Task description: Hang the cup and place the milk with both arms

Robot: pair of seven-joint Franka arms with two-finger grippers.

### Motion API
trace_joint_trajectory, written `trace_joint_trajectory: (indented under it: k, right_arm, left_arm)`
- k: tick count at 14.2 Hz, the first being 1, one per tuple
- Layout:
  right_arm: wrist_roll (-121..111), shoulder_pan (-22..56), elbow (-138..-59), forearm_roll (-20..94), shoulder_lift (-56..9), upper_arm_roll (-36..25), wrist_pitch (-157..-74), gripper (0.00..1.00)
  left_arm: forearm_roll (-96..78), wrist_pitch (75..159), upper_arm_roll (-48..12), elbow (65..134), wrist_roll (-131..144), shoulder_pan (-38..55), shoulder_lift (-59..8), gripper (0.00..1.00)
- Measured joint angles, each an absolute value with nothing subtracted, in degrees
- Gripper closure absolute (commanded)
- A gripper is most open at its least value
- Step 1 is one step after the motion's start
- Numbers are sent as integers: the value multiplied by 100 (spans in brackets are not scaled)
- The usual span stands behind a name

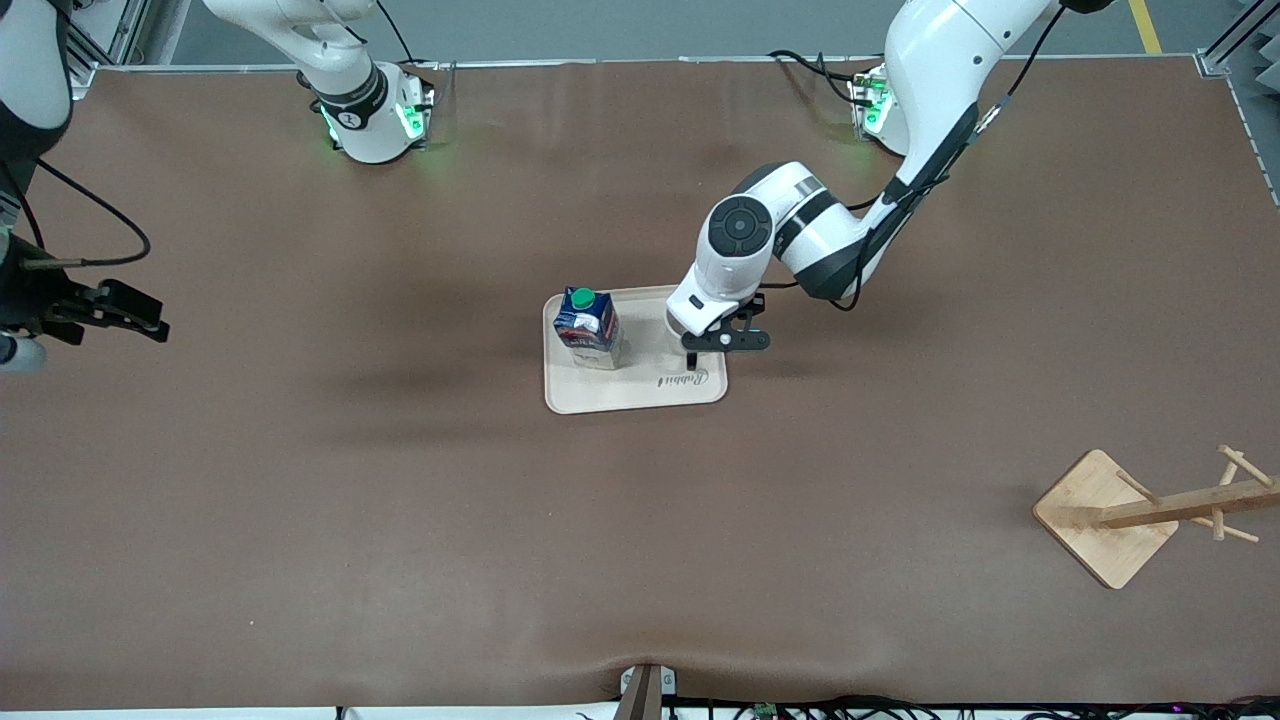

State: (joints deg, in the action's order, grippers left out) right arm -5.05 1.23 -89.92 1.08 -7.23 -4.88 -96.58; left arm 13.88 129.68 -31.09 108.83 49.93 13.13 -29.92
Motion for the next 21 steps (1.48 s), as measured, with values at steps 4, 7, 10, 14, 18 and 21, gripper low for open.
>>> trace_joint_trajectory:
  k: [4,7,10,14,18,21]
  right_arm:
    - [-505,162,-8989,203,-794,-456,-9611,0]
    - [-509,399,-8990,304,-830,-424,-9448,0]
    - [-490,943,-8994,316,-998,-410,-9378,0]
    - [-223,1564,-8992,613,-1294,-402,-9397,0]
    - [2346,2686,-9005,1135,-1534,-381,-9435,0]
    - [3425,3213,-9141,1150,-1733,-379,-9612,0]
  left_arm:
    - [1397,12771,-3106,10485,4986,1248,-2954,100]
    - [1398,11965,-3107,9914,4971,1093,-2664,100]
    - [1397,10839,-3107,9180,4489,698,-2228,100]
    - [1398,9965,-3097,8633,2799,-287,-1756,100]
    - [1397,9743,-3081,8602,966,-1373,-1409,100]
    - [1398,9741,-3075,8599,-397,-2173,-1338,100]
